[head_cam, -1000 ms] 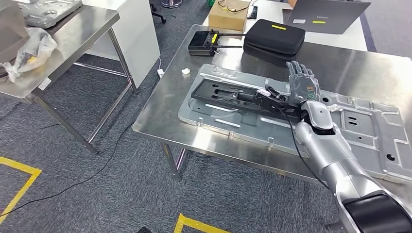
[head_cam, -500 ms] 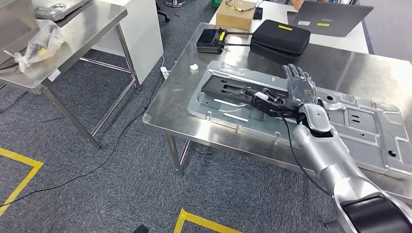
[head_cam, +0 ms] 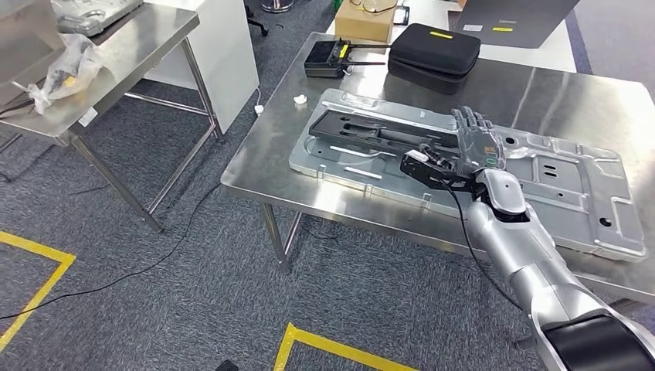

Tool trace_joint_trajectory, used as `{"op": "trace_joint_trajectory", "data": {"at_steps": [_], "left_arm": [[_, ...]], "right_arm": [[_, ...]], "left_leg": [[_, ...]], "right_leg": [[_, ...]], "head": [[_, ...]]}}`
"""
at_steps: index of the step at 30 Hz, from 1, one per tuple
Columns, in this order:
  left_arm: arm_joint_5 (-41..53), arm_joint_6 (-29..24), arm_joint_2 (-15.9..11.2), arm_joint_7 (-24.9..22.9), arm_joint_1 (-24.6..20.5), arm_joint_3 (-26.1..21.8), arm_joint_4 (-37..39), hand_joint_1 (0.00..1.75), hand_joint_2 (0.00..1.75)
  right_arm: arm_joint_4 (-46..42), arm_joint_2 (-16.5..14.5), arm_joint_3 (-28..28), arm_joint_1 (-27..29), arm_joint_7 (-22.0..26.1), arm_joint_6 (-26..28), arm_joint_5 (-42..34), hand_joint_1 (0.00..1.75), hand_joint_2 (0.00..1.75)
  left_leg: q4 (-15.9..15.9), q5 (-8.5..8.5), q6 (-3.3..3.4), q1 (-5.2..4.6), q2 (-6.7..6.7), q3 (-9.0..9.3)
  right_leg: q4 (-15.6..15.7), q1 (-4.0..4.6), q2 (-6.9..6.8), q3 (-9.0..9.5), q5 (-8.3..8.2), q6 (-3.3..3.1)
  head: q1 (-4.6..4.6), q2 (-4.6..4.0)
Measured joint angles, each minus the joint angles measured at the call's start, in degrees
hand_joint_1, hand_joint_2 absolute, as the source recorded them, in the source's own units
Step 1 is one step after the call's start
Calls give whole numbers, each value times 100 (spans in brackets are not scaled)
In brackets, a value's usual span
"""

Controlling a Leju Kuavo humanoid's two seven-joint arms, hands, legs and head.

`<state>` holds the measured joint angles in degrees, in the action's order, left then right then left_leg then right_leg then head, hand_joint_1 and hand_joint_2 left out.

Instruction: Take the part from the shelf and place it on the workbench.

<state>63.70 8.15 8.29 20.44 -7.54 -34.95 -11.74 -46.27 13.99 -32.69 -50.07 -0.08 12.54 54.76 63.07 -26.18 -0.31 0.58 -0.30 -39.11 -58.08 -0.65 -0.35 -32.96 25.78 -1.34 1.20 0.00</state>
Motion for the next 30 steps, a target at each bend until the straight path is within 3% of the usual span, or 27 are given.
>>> {"op": "trace_joint_trajectory", "data": {"at_steps": [2,3,4,5,8,9,10,13,15,17,18,19,20,21,23,25,28,30], "left_arm": [[-3,-1,-1,-1,2,0,0,0,0],[-3,-1,-1,-1,6,0,0,0,0],[-3,-1,-1,-2,10,0,0,0,0],[-3,-1,-1,-2,12,0,0,0,0],[-3,-2,-11,-1,-6,0,0,0,0],[-4,-2,-16,-1,-12,0,0,0,0],[-4,-2,-21,-1,-16,0,0,0,0],[-5,5,-21,0,-10,1,0,0,0],[-5,9,-21,1,-12,2,0,0,0],[-5,9,-22,2,-11,1,0,0,0],[-5,9,-22,2,-6,1,0,0,0],[-5,9,-22,2,-1,0,0,0,0],[-5,11,-22,2,2,0,0,0,0],[-5,14,-22,2,4,0,0,0,0],[-5,20,-22,1,3,1,0,0,0],[-5,23,-21,1,1,2,0,0,0],[-5,24,-21,2,6,2,0,0,0],[-4,25,-23,2,10,1,0,0,0]], "right_arm": [[1,-4,-1,8,1,1,-2,0,0],[2,-6,-1,15,1,1,-3,0,0],[3,-7,-1,22,1,1,-3,0,0],[4,-7,-1,27,1,1,-3,0,0],[2,-7,1,30,1,7,-5,0,0],[3,-7,2,30,1,10,-7,0,0],[4,-7,2,30,1,13,-8,0,0],[13,-5,2,38,1,20,-9,0,0],[24,5,2,44,1,21,-10,0,0],[42,15,2,53,-1,22,-15,0,0],[55,17,2,65,-6,25,-17,0,0],[70,18,2,80,-16,29,-19,0,0],[85,19,2,93,-28,34,-19,0,0],[99,19,4,101,-38,39,-19,0,0],[113,19,15,99,-49,45,-17,0,0],[120,19,28,95,-50,55,-15,0,0],[141,21,34,96,-55,67,-11,0,0],[149,19,34,92,-56,72,-8,0,0]], "left_leg": [[737,-490,-41,9,1,-241],[1037,-624,-55,11,2,-310],[1165,-645,-61,12,3,-288],[1072,-566,-57,12,3,-152],[-28,-273,23,-5,4,635],[-288,-240,54,-19,1,794],[-422,-238,79,-36,-1,861],[-510,-95,183,-26,15,811],[-572,42,273,3,37,727],[-577,153,309,-2,41,581],[-571,207,307,-4,42,502],[-563,259,300,-5,42,426],[-550,306,290,-3,43,352],[-533,347,275,-1,44,286],[-484,412,228,-5,45,179],[-464,479,158,-13,46,126],[-473,548,51,-11,38,87],[-204,259,0,-5,26,-34]], "right_leg": [[-10,9,-10,-122,-85,-35],[-22,13,-12,-189,-127,-34],[-37,16,-12,-260,-168,-31],[-56,18,-9,-328,-207,-22],[-106,29,1,-470,-307,31],[-109,33,-1,-488,-340,61],[-108,33,-4,-500,-377,93],[-95,31,4,-537,-419,197],[-388,23,22,-659,-88,256],[-1085,4,30,-870,446,303],[-1422,-5,30,-945,610,323],[-1621,-13,30,-948,650,338],[-1628,-20,29,-855,575,346],[-1427,-25,28,-656,434,347],[-634,-18,28,-78,287,322],[-92,13,34,257,322,269],[3,20,29,224,248,154],[37,-6,9,147,135,53]], "head": [[2,0],[2,0],[2,0],[3,0],[1,0],[0,0],[-2,0],[-3,0],[-6,0],[-8,0],[-7,0],[-7,0],[-7,0],[-6,0],[-5,0],[-4,0],[-6,0],[-2,0]]}}
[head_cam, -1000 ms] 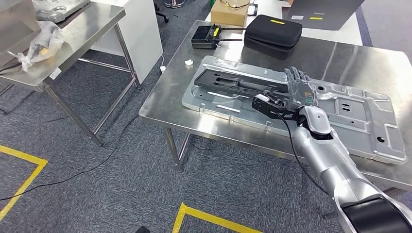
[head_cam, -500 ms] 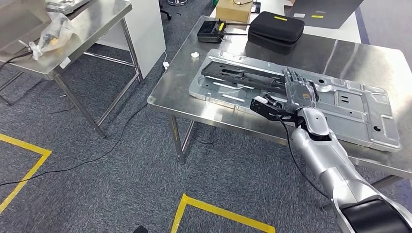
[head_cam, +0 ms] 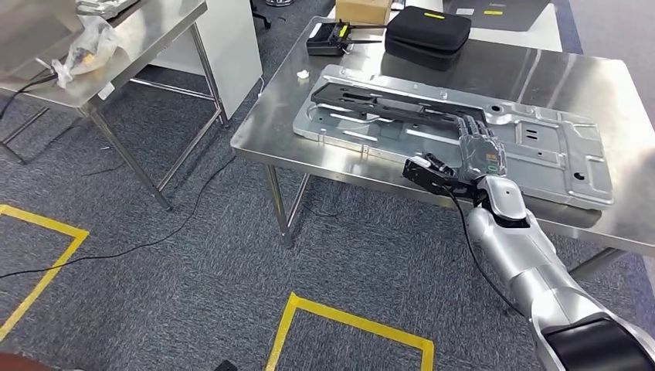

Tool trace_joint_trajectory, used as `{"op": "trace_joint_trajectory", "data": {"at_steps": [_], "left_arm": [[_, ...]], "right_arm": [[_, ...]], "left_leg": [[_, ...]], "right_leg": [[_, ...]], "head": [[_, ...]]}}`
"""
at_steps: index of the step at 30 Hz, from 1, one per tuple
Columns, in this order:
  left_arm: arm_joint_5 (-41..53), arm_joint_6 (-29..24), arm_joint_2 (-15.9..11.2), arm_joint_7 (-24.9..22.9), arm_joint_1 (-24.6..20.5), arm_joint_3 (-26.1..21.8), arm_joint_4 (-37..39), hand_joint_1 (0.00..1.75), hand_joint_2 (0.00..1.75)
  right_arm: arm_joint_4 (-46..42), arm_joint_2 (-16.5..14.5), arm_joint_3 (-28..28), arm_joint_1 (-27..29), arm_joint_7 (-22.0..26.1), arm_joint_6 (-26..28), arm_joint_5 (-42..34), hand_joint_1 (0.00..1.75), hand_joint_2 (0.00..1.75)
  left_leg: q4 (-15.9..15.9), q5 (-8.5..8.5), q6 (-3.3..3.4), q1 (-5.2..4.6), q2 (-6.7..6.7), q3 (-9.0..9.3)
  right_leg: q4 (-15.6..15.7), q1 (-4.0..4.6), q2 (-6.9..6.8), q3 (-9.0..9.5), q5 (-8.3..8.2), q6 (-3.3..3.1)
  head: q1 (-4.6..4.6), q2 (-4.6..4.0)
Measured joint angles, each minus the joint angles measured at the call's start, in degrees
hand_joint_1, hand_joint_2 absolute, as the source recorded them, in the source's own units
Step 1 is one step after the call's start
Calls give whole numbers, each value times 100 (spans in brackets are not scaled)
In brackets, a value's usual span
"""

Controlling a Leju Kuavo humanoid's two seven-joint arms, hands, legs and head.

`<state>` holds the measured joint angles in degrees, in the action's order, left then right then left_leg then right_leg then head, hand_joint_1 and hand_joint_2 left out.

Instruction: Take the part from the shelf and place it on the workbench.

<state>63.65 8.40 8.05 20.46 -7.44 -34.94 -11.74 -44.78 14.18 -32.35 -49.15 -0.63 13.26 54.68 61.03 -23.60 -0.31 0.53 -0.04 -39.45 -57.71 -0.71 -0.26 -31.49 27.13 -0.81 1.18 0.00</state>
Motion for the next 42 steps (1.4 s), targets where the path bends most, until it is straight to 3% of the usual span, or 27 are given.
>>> {"op": "trace_joint_trajectory", "data": {"at_steps": [2,3,4,5,7,9,10,14,16,18,19,20,21,23,25,29,35,36,38,39,40,42], "left_arm": [[1,1,-1,1,0,0,0,0,0],[1,2,1,2,1,0,0,0,0],[1,2,2,3,2,1,0,0,0],[2,2,2,5,4,1,0,0,0],[2,3,1,12,3,2,0,0,0],[2,4,-12,19,-8,2,0,0,0],[2,6,-18,22,-12,2,0,0,0],[-1,10,-21,27,-3,2,0,0,0],[-1,11,-16,28,-5,3,0,0,0],[-2,10,-16,28,7,4,0,0,0],[-2,10,-16,28,18,4,0,0,0],[-3,10,-16,28,26,4,0,0,0],[-3,10,-16,29,29,4,0,0,0],[-3,11,-14,30,28,4,0,0,0],[-4,13,-13,31,20,4,0,0,0],[-16,9,-12,35,18,4,0,0,0],[-21,8,-14,38,16,4,0,0,0],[-23,8,-14,39,16,4,0,0,0],[-24,9,-14,39,27,3,0,0,0],[-23,10,-14,39,32,3,0,0,0],[-22,12,-15,39,35,3,0,0,0],[-22,14,-23,39,26,3,0,0,0]], "right_arm": [[8,-3,0,-1,0,3,7,0,0],[16,-3,0,2,0,3,11,0,0],[27,-4,0,5,0,3,14,0,0],[38,-4,0,7,0,3,17,0,0],[52,-4,0,8,0,4,18,0,0],[55,-3,0,7,0,8,18,0,0],[56,-3,0,7,0,10,18,0,0],[66,-1,2,10,7,25,18,0,0],[73,10,7,13,12,36,18,0,0],[89,21,9,37,13,42,17,0,0],[99,22,9,60,13,42,17,0,0],[108,22,9,81,13,43,17,0,0],[114,22,10,94,13,44,17,0,0],[119,22,13,96,13,47,16,0,0],[120,22,17,91,13,51,16,0,0],[122,21,21,102,11,63,16,0,0],[120,19,22,98,13,66,16,0,0],[120,17,22,96,13,66,16,0,0],[132,11,22,98,13,67,16,0,0],[139,9,22,101,13,67,16,0,0],[146,7,22,103,13,68,16,0,0],[149,3,26,97,19,72,16,0,0]], "left_leg": [[684,-527,-35,13,-2,-222],[1047,-708,-52,17,0,-316],[1287,-761,-62,18,0,-346],[1345,-704,-62,18,1,-287],[824,-435,-17,12,-1,155],[39,-367,69,-15,-2,689],[-207,-390,103,-32,-2,837],[-414,-329,229,-20,18,881],[-468,-247,299,6,35,853],[-456,-207,319,5,33,789],[-441,-197,315,5,32,761],[-421,-193,310,5,32,737],[-398,-193,301,6,32,722],[-348,-213,267,2,34,701],[-301,-226,212,-14,35,667],[-303,-206,111,-29,36,638],[-208,-295,73,-19,31,591],[20,-436,61,-11,28,487],[828,-756,43,0,25,111],[1031,-785,48,3,25,20],[930,-664,69,2,25,73],[137,-348,133,-15,23,455]], "right_leg": [[3,4,-11,-117,-93,-57],[1,10,-12,-180,-135,-63],[-2,17,-12,-241,-177,-61],[-6,23,-10,-298,-219,-55],[-21,34,-2,-384,-287,-32],[-43,45,2,-433,-332,10],[-52,47,0,-446,-352,38],[-101,41,3,-489,-364,171],[-539,30,18,-678,-53,215],[-1287,17,25,-987,345,254],[-1544,7,24,-1084,433,270],[-1596,-4,23,-1081,409,280],[-1413,-15,20,-961,280,284],[-665,-26,17,-527,-40,267],[-168,-5,22,-277,-155,226],[-90,8,30,-291,-164,128],[-53,-23,21,-278,-195,63],[-47,-22,15,-281,-203,36],[-57,-2,11,-312,-216,-10],[-69,9,14,-327,-219,-18],[-83,20,18,-337,-220,-19],[-100,36,25,-345,-220,-1]], "head": [[4,0],[3,0],[4,0],[4,0],[4,0],[3,0],[1,0],[-3,0],[-7,0],[-9,0],[-10,0],[-9,0],[-10,0],[-10,0],[-8,0],[-6,0],[-6,0],[-6,0],[-4,0],[-4,0],[-4,0],[-5,0]]}}
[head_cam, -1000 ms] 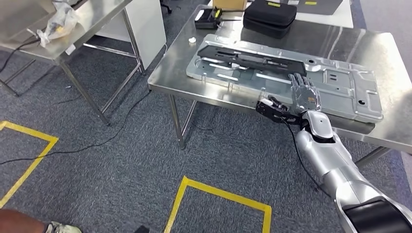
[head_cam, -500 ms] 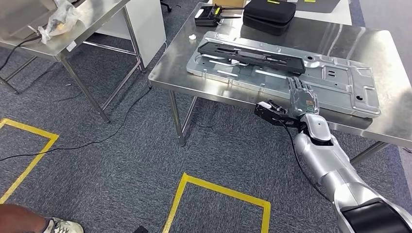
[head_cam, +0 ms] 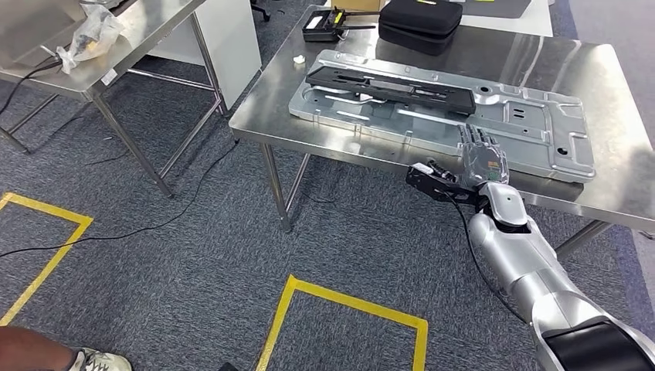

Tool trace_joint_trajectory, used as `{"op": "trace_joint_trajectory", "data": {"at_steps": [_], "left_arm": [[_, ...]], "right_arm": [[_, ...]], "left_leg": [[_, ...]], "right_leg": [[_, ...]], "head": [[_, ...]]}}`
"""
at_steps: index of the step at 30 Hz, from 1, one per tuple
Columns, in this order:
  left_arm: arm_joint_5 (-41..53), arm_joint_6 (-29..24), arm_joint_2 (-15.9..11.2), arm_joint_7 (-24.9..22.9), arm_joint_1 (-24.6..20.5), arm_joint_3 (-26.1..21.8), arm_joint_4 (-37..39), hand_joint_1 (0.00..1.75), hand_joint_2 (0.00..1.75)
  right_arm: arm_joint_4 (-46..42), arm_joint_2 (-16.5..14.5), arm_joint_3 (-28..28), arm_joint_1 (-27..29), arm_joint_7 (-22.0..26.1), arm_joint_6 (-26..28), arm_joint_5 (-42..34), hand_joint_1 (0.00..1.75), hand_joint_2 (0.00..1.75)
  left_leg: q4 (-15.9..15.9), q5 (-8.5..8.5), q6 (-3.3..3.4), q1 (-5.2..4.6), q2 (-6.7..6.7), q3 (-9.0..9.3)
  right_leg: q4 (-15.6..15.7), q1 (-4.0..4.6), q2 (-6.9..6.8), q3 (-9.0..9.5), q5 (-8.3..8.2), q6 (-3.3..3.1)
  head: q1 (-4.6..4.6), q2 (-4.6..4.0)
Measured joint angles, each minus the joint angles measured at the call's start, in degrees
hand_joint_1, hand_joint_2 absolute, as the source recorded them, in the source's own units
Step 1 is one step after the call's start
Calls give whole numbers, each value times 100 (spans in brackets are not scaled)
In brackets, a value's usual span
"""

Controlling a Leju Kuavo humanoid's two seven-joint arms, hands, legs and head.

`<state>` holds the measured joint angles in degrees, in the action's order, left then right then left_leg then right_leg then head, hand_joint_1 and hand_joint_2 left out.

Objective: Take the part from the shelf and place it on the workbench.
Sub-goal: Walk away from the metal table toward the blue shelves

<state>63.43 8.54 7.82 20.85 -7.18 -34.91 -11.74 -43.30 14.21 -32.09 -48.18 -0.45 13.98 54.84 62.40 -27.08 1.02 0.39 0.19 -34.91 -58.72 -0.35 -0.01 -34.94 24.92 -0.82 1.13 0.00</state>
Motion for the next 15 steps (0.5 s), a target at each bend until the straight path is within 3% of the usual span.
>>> {"op": "trace_joint_trajectory", "data": {"at_steps": [2,4,6,7,9,11,12,13,15], "left_arm": [[-1,4,-9,-1,-10,-1,0,0,0],[-2,12,-11,-6,-4,0,0,0,0],[-7,16,-11,-10,-4,1,0,0,0],[-9,16,-11,-10,-9,0,0,0,0],[-11,15,-11,-10,-9,-1,0,0,0],[-11,14,-11,-11,2,-1,0,0,0],[-11,14,-11,-11,4,-2,0,0,0],[-11,15,-11,-11,5,-2,0,0,0],[-11,16,-11,-10,1,-2,0,0,0]], "right_arm": [[2,-4,14,-2,8,3,0,0,0],[4,-7,29,-1,12,5,0,0,0],[5,-8,39,-5,20,8,0,0,0],[8,-8,45,-10,24,10,0,0,0],[21,-5,54,-2,27,11,0,0,0],[43,-5,55,29,27,12,0,0,0],[53,-5,55,41,27,13,0,0,0],[60,-6,55,43,27,13,0,0,0],[66,-8,60,24,28,16,0,0,0]], "left_leg": [[-367,84,35,-25,-2,164],[-406,120,64,-25,-2,166],[-470,186,127,-1,6,168],[-502,218,159,12,11,163],[-507,249,192,12,12,126],[-484,264,195,9,11,84],[-464,268,192,9,11,64],[-439,267,187,9,11,47],[-386,257,157,-1,10,18]], "right_leg": [[-4,12,0,-22,-20,52],[12,14,-1,-34,-48,120],[-93,7,1,-80,60,174],[-300,4,2,-166,213,196],[-1023,-11,3,-466,623,233],[-1575,-29,2,-685,820,262],[-1552,-40,0,-652,754,270],[-1296,-51,-1,-501,593,270],[-495,-51,-4,-65,271,249]], "head": [[-1,0],[0,0],[-2,0],[-3,0],[-3,0],[-3,0],[-3,0],[-3,0],[-3,0]]}}
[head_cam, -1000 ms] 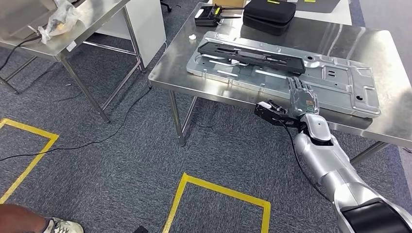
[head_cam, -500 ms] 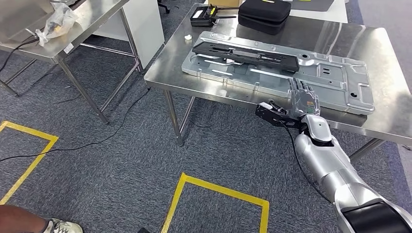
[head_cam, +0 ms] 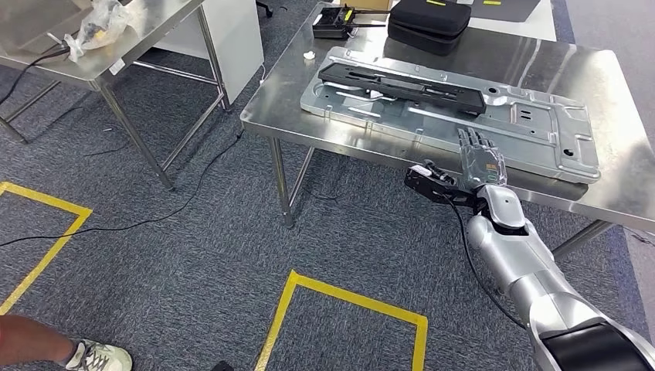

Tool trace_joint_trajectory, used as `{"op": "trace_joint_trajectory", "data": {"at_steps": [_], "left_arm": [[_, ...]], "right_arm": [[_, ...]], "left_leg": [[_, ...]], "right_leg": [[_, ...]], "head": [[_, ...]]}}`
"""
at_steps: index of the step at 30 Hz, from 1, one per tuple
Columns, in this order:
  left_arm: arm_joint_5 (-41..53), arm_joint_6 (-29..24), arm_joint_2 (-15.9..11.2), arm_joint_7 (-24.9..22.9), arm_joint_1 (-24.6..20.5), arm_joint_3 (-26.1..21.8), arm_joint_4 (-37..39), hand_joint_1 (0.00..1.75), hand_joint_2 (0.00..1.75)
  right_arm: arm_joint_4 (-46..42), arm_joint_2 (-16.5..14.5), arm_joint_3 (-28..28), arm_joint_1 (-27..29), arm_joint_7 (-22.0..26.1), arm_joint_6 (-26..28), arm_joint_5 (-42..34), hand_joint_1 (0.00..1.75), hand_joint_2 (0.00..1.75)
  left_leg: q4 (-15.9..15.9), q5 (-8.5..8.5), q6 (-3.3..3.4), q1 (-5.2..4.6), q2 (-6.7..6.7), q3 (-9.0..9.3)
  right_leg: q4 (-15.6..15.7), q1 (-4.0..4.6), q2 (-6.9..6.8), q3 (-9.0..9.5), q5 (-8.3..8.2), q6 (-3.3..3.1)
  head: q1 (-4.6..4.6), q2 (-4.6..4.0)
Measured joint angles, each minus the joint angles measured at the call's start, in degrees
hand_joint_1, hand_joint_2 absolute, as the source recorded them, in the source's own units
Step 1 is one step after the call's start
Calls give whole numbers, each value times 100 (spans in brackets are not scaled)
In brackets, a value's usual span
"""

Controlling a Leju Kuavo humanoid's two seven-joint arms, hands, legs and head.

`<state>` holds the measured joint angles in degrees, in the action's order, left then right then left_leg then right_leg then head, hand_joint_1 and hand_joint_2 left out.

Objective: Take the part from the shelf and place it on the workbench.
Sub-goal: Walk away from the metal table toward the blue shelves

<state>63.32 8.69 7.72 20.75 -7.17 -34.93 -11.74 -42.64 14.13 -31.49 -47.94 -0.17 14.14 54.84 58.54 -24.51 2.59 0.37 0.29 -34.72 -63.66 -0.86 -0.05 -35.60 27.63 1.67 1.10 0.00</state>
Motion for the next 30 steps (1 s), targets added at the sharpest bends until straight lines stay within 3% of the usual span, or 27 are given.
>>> {"op": "trace_joint_trajectory", "data": {"at_steps": [2,5,6,8,10,11,12,13,15,17,21,23,25,26,27,28,30], "left_arm": [[0,1,0,0,-4,0,0,0,0],[0,1,-1,-1,-6,0,0,0,0],[0,0,-3,-1,-6,0,0,0,0],[0,-2,-8,-1,-7,0,0,0,0],[0,-2,-9,-1,-2,0,0,0,0],[0,-2,-9,-1,1,0,0,0,0],[0,-2,-9,-1,5,0,0,0,0],[0,-3,-11,-1,6,0,0,0,0],[0,-4,-17,-1,-2,0,0,0,0],[0,-4,-21,1,-11,0,0,0,0],[0,2,-19,2,12,1,0,0,0],[0,3,-15,2,7,2,0,0,0],[-3,3,-15,2,9,2,0,0,0],[-4,4,-15,2,15,1,0,0,0],[-6,5,-15,2,20,1,0,0,0],[-7,6,-15,2,23,0,0,0,0],[-7,10,-15,2,23,0,0,0,0]], "right_arm": [[0,-3,7,-22,1,6,-1,0,0],[3,-8,10,-20,1,14,-8,0,0],[3,-12,10,-21,2,15,-10,0,0],[2,-23,10,-28,2,15,-9,0,0],[4,-30,10,-25,1,13,-3,0,0],[5,-31,10,-20,1,11,-1,0,0],[6,-31,10,-18,0,10,2,0,0],[7,-32,10,-16,-1,10,2,0,0],[7,-33,10,-17,-1,11,4,0,0],[7,-34,10,-24,-1,14,6,0,0],[8,-42,11,-16,-1,14,18,0,0],[13,-43,14,-13,-4,16,23,0,0],[22,-43,15,1,-20,17,36,0,0],[27,-43,15,18,-32,18,48,0,0],[32,-43,14,36,-41,20,63,0,0],[34,-43,14,47,-49,25,76,0,0],[35,-43,17,43,-51,45,94,0,0]], "left_leg": [[27,10,-62,-13,-1,-33],[24,35,-164,-16,-6,-71],[95,-37,-194,-13,-10,-109],[558,-375,-240,-2,-17,-307],[1310,-765,-269,13,-17,-599],[1549,-847,-278,20,-17,-675],[1596,-827,-281,24,-16,-656],[1408,-709,-276,27,-16,-522],[662,-431,-241,25,-18,-76],[135,-315,-184,4,-23,198],[-19,-205,-41,-4,-16,200],[-76,-111,30,11,-3,160],[-76,-51,59,1,-3,80],[-67,-28,61,-3,-4,39],[-54,-8,59,-6,-4,0],[-38,8,53,-7,-4,-34],[-8,30,31,-10,-1,-77]], "right_leg": [[445,26,4,214,-101,-41],[504,23,4,191,-144,-139],[524,9,-3,181,-176,-183],[552,-6,-20,143,-236,-256],[540,6,-28,75,-279,-283],[529,11,-29,40,-298,-282],[515,13,-28,5,-314,-277],[498,12,-26,-25,-327,-267],[465,16,-22,-68,-350,-234],[447,30,-21,-107,-385,-176],[426,18,-14,-159,-409,-35],[35,6,-1,-322,-87,8],[-690,9,2,-592,362,38],[-966,8,2,-675,485,46],[-1051,8,2,-661,502,46],[-908,9,1,-531,416,38],[-153,15,0,-38,148,-6]], "head": [[2,0],[3,0],[3,0],[4,0],[3,0],[3,0],[3,0],[4,0],[4,0],[2,0],[1,0],[-2,0],[-2,0],[-3,0],[-2,0],[-2,0],[-1,0]]}}
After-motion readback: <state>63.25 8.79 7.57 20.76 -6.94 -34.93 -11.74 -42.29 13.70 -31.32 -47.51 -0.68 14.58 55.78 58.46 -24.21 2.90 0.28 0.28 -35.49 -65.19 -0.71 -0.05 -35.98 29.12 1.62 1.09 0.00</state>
